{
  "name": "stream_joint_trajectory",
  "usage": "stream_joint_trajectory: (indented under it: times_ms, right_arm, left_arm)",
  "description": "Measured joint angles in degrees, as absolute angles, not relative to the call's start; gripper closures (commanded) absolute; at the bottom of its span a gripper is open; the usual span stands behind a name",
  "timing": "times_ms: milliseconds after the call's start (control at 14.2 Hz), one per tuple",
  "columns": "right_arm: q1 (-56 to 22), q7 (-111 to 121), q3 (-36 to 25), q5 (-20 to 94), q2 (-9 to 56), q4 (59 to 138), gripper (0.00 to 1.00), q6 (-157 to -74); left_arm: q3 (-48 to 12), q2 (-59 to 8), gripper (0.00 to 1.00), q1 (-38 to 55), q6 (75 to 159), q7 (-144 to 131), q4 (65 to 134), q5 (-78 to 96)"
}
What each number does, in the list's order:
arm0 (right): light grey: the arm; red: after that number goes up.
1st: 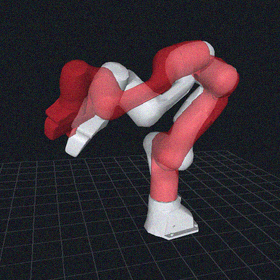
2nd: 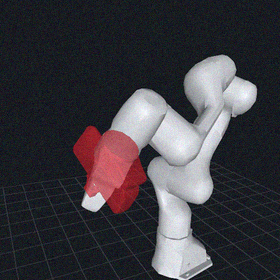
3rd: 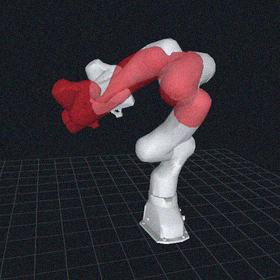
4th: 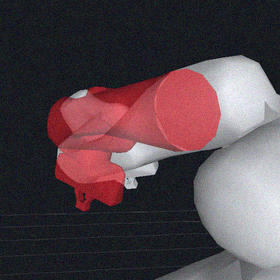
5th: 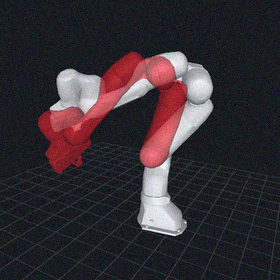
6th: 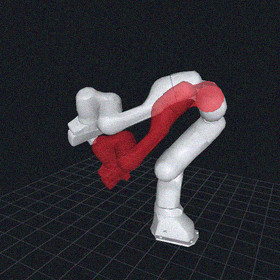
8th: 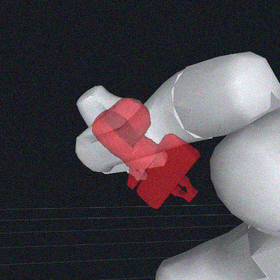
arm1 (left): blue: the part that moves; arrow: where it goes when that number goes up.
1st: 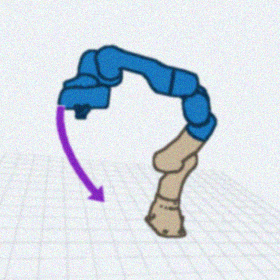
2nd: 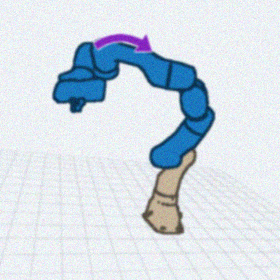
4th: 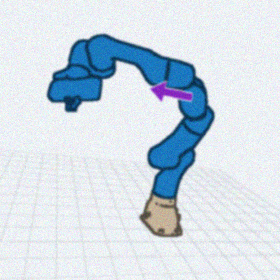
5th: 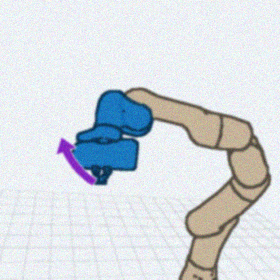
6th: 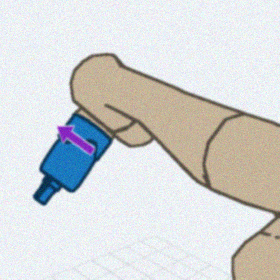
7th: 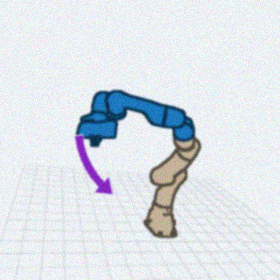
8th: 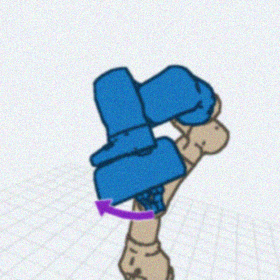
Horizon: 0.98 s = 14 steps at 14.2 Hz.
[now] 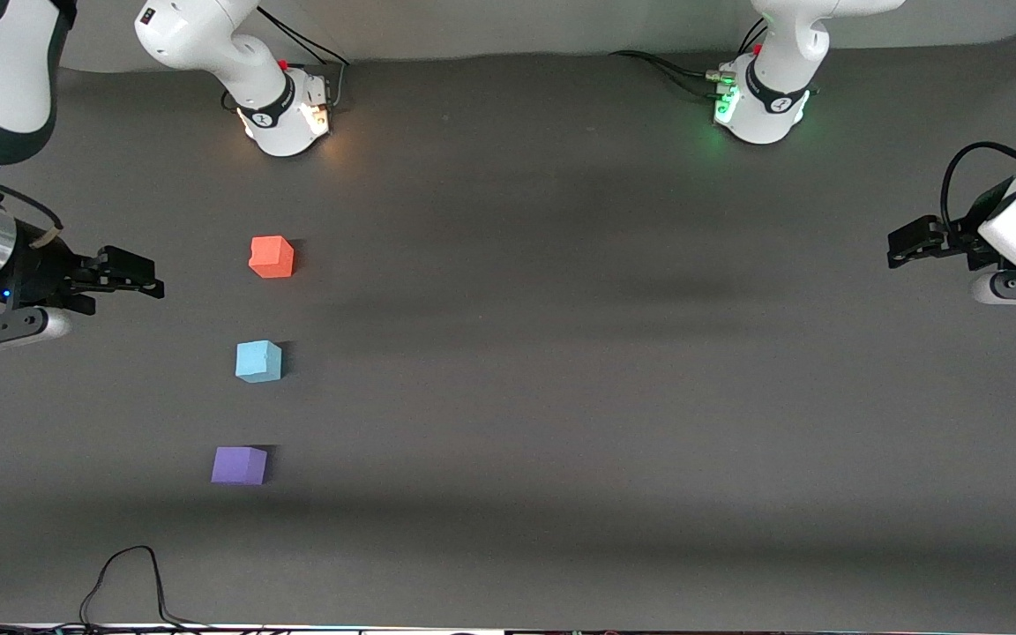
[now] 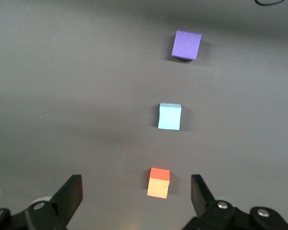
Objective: Place blue block between orange and purple blocks
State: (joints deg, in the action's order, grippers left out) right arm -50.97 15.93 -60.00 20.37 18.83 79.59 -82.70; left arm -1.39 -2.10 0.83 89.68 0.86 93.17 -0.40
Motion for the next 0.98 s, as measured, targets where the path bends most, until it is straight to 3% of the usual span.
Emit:
stream_joint_trajectory:
  times_ms: [281, 492, 773, 984]
  right_arm:
    - [-30.7, 10.1, -32.8, 10.3, 11.6, 78.8, 0.00, -81.9]
    - [-15.2, 8.1, -14.2, 7.1, 6.1, 83.4, 0.00, -84.1]
    - [-11.9, 7.7, -10.0, 6.2, 0.6, 95.0, 0.00, -91.4]
    - [-11.8, 4.1, -9.9, 4.8, -0.1, 97.6, 0.00, -92.3]
  left_arm:
    - [-1.4, -2.1, 0.00, 0.8, 89.7, 0.9, 93.2, -0.4]
    - [-1.4, -2.1, 0.00, 0.8, 89.7, 0.9, 93.2, -0.4]
    - [-1.5, -2.1, 0.00, 0.8, 89.7, 0.9, 93.2, -0.4]
    - [-1.5, -2.1, 0.00, 0.8, 89.7, 0.9, 93.2, -0.4]
